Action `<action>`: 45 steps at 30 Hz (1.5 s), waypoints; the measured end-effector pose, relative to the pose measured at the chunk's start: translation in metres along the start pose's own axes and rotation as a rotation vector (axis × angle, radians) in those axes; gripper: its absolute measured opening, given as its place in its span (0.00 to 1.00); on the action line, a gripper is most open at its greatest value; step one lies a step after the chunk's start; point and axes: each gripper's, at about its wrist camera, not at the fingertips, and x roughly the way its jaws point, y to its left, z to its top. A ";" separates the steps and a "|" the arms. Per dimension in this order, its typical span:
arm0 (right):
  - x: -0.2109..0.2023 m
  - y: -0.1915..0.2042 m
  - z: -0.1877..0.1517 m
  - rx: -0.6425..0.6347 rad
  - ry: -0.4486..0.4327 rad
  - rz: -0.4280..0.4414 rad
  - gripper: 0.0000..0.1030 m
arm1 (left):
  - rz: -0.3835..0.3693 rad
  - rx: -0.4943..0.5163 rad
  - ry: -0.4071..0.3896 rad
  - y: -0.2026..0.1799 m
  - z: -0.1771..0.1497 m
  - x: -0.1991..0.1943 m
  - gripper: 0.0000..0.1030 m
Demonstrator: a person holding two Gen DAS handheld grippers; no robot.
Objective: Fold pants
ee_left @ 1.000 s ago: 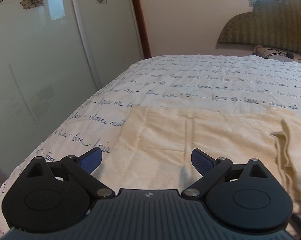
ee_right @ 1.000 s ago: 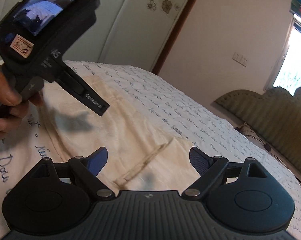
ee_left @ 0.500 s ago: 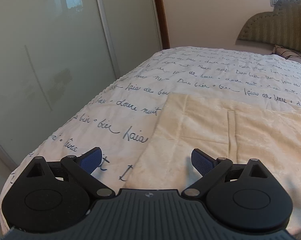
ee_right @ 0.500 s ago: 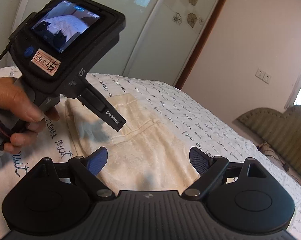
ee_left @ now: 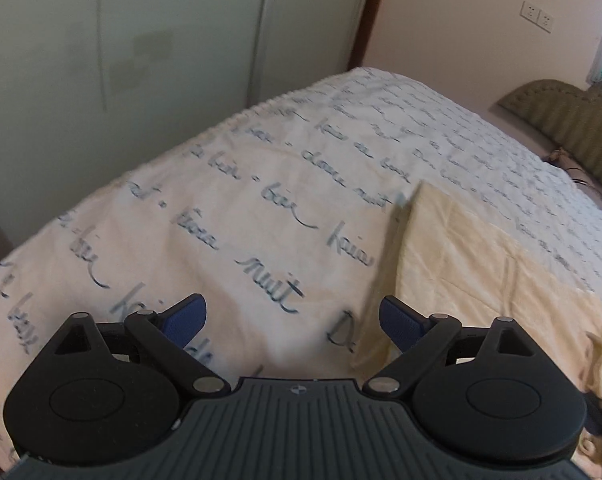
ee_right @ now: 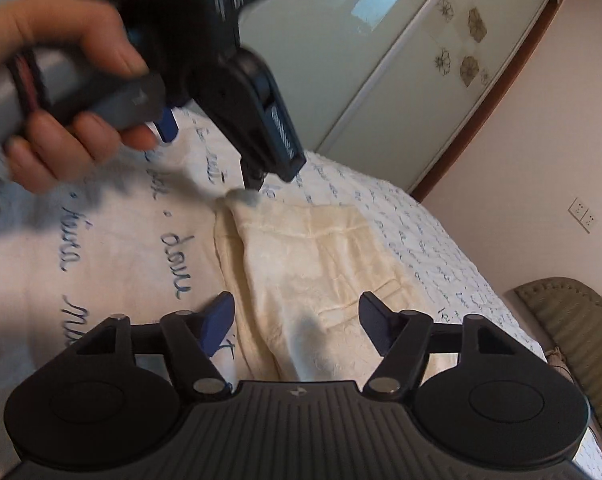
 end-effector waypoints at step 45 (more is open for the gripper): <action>0.001 -0.006 0.001 0.122 -0.010 0.060 0.13 | -0.488 -0.280 0.252 -0.025 0.020 0.086 0.15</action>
